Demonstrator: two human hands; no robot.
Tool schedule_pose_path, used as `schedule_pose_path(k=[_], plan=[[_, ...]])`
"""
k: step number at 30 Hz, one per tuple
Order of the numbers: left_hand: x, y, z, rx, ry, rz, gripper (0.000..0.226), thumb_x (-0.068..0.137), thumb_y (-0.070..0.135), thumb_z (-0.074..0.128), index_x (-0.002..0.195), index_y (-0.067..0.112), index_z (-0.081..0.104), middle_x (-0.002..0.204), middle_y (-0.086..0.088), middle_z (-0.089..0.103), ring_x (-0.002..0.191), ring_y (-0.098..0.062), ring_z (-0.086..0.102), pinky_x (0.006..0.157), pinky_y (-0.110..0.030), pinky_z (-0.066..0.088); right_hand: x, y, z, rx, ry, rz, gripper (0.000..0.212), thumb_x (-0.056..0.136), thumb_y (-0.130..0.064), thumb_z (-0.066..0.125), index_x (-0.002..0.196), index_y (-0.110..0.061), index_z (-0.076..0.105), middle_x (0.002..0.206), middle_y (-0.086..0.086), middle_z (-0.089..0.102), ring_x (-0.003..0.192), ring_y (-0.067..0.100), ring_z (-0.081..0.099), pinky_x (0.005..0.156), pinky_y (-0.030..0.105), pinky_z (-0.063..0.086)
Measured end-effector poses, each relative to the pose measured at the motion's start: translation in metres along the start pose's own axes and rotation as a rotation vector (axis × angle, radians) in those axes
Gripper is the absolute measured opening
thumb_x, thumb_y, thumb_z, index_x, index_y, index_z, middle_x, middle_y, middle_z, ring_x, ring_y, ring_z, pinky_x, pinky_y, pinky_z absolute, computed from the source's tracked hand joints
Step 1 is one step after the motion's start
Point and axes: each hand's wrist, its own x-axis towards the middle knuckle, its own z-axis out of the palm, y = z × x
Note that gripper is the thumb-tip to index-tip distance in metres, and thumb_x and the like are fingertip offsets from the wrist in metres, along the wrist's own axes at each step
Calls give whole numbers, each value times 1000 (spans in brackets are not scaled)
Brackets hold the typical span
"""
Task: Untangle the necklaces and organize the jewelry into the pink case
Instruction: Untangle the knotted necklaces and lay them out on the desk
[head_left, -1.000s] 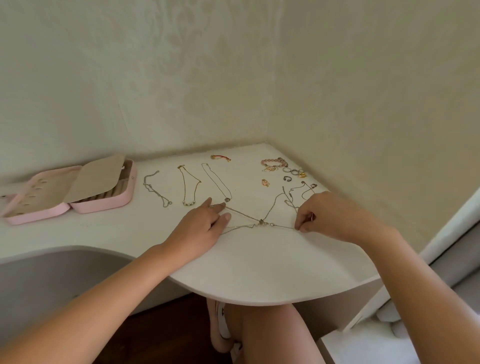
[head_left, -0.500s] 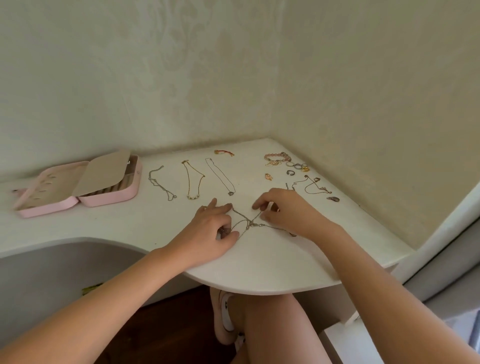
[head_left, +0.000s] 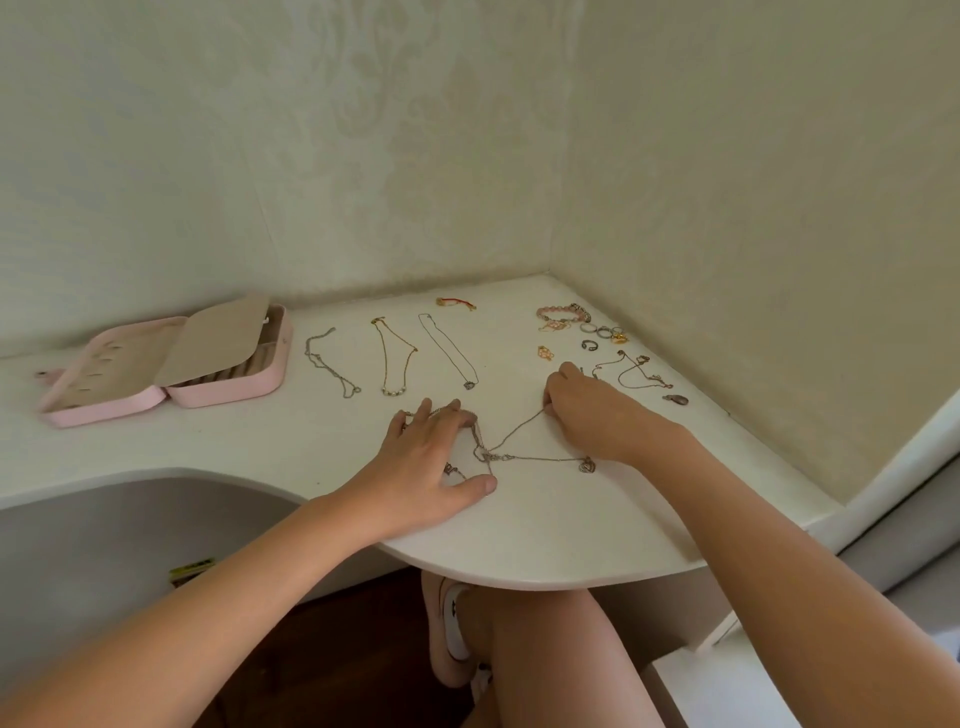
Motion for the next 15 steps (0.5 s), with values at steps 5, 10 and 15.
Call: schedule_pose_path(k=[5, 10, 15], plan=[[-2, 0, 1, 10, 22, 1, 75, 91, 56, 49, 150, 24, 16, 161, 1, 10, 149, -19, -5, 120, -36, -5, 4, 16, 0, 71, 49, 97, 17, 94, -1, 40, 107, -3, 52, 109, 10, 48, 80, 23, 53, 71, 33, 46], [-4, 5, -1, -13, 38, 2, 79, 91, 55, 51, 151, 24, 10, 160, 5, 11, 148, -17, -7, 119, -33, -4, -5, -1, -4, 674, -12, -65, 26, 83, -34, 72, 107, -31, 64, 108, -15, 49, 74, 0, 47, 71, 12, 39], [-5, 7, -3, -44, 62, 5, 85, 90, 53, 53, 152, 23, 3, 161, 6, 5, 148, -15, -9, 117, -30, -3, -4, -12, -3, 497, -18, -160, 8, 94, -27, 58, 89, -20, 58, 102, -10, 46, 72, 2, 46, 64, 12, 35]])
